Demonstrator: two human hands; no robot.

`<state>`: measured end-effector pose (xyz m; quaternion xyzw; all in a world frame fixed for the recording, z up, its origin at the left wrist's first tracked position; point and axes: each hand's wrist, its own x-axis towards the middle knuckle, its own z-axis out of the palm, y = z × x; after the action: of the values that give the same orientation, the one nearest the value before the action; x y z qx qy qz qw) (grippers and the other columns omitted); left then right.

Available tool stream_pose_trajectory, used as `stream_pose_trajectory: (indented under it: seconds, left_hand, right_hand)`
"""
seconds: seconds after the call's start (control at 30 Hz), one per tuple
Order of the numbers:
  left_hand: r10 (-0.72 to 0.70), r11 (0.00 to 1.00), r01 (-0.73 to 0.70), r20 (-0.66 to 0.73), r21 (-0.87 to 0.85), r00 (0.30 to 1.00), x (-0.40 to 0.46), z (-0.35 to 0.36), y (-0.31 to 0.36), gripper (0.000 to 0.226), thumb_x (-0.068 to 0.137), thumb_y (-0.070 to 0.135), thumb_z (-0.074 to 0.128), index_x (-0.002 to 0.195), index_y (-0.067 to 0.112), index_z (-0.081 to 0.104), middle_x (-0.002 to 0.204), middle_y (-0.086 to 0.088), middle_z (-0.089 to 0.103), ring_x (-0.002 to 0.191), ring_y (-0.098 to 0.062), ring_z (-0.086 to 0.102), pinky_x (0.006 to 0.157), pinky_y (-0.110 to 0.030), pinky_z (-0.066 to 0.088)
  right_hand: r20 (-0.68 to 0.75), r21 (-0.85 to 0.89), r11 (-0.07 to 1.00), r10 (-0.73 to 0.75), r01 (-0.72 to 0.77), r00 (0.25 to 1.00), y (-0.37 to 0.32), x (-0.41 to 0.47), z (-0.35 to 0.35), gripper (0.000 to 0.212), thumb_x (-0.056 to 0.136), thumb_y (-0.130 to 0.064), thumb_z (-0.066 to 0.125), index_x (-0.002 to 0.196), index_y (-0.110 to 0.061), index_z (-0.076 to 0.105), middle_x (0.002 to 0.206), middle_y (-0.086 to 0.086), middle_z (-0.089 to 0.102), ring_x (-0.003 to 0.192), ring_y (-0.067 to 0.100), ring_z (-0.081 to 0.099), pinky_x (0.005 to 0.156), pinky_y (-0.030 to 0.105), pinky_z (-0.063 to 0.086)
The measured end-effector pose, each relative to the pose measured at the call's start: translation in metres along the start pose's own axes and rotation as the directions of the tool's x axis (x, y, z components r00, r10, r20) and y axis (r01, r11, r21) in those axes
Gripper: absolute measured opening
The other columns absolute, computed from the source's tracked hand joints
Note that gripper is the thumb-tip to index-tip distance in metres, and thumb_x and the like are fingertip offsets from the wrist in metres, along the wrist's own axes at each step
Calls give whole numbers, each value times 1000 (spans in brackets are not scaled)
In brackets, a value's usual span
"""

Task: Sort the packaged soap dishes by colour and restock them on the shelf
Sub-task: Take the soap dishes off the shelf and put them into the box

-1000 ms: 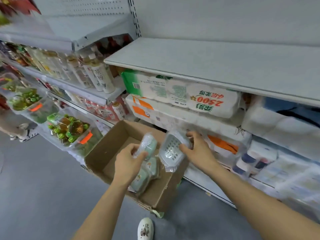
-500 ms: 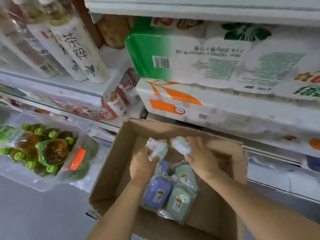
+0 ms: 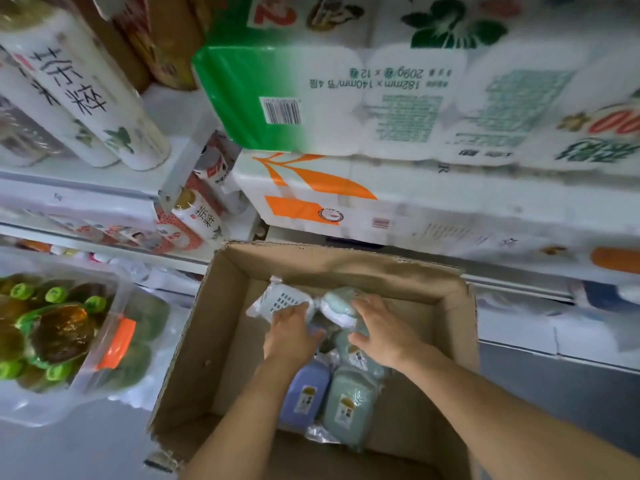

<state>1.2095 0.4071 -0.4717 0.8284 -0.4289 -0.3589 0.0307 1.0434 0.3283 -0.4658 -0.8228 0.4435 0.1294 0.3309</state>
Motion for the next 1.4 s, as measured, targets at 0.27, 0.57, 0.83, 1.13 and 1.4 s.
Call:
stream_pose_trajectory:
  seconds: [0.27,0.57,0.83,1.13,1.4]
  left_hand:
    - [313,941,-250,-305,229,899,-124,-27,141,70,92,63,39,150,24,33,149,1,43,143,-23,29,117,-41,22]
    - [674,719,-638,-501,275,543,-303,37,352,68,86,63,43,134,17,54,122,-1,65,112,-25,60,88,-38,51]
    - [825,475,-831,-475,289,306,-435,137,531,70,86,62,43,140,18,48,126,0,61,114,-23,56,93,-41,47]
    - [932,252,-879,-346,405,108,-502,214,686,59,88,56,45,133,20,54,120,-1,62,111,-24,57,89,-39,46]
    - [948,195,-877,-315,440,52,-507,275,834,48,90,46,63,130,20,57,120,-1,62,113,-24,55,91,-39,45]
  right_hand:
    - [-335,-11,999,28,-33,942,56,-146,-111,60,96,-45,47,150,-28,27,161,-1,12,145,24,17,112,37,27]
    - [-798,-4,999,25,-47,602,193,-407,-201,50,90,-39,57,136,-24,44,130,-1,53,108,27,55,76,41,52]
    - [-929,21,972,105,-234,356,332,-617,-231,53,88,-34,63,136,-20,46,132,-1,52,112,21,54,83,36,49]
    - [-926,111,903,246,-415,287,462,-742,-264,54,93,-33,56,143,-21,39,147,3,35,132,24,37,101,40,39]
    - [-931,106,878,253,-468,263,593,-790,-317,52,93,-35,53,143,-24,39,140,-1,43,125,21,44,98,41,43]
